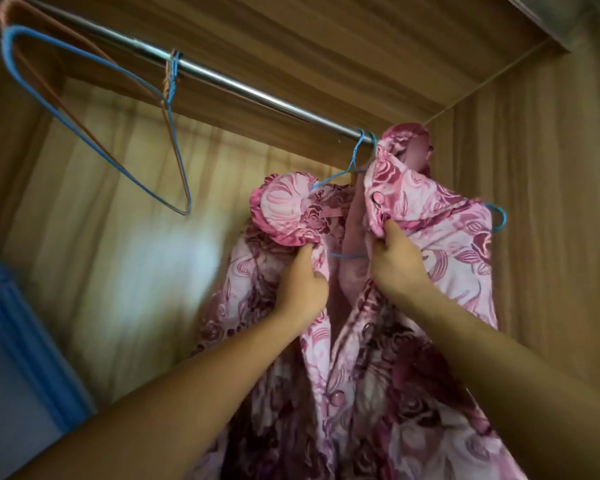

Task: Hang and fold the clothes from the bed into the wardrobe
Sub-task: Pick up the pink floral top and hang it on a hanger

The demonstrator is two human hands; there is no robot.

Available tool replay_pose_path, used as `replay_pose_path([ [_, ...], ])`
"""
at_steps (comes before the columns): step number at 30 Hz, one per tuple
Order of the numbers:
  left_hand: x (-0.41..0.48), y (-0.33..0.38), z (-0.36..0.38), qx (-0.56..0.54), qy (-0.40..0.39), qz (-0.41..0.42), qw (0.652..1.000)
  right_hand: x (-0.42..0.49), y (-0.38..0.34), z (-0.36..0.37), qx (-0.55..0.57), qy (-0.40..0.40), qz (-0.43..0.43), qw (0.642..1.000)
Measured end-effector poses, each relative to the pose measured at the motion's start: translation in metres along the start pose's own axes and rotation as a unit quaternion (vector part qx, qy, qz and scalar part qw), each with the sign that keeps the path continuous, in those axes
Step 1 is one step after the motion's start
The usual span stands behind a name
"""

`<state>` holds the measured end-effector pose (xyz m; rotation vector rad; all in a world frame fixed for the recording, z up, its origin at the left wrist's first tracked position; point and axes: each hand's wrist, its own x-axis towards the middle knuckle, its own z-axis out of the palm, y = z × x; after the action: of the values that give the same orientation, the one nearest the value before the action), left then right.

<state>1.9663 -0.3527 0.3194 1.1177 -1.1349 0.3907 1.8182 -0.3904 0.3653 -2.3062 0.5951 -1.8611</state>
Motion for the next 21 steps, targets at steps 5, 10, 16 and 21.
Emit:
replay_pose_path([
  [5, 0.000, 0.007, 0.004, -0.022, -0.064, 0.018, 0.998, 0.012, -0.011, 0.024, 0.074, -0.095, -0.003, 0.993],
  [10, -0.011, -0.019, -0.004, 0.086, -0.131, 0.051, 0.986, 0.006, 0.014, 0.028, 0.070, -0.193, 0.014, 0.979],
  [16, -0.026, -0.035, -0.001, 0.137, -0.107, 0.084, 0.981, -0.021, 0.041, 0.027, -0.055, -0.191, -0.022, 0.980],
  [21, -0.030, -0.037, -0.006, 0.163, -0.112, 0.071, 0.978, -0.038, 0.050, 0.018, -0.134, -0.153, -0.050, 0.978],
])
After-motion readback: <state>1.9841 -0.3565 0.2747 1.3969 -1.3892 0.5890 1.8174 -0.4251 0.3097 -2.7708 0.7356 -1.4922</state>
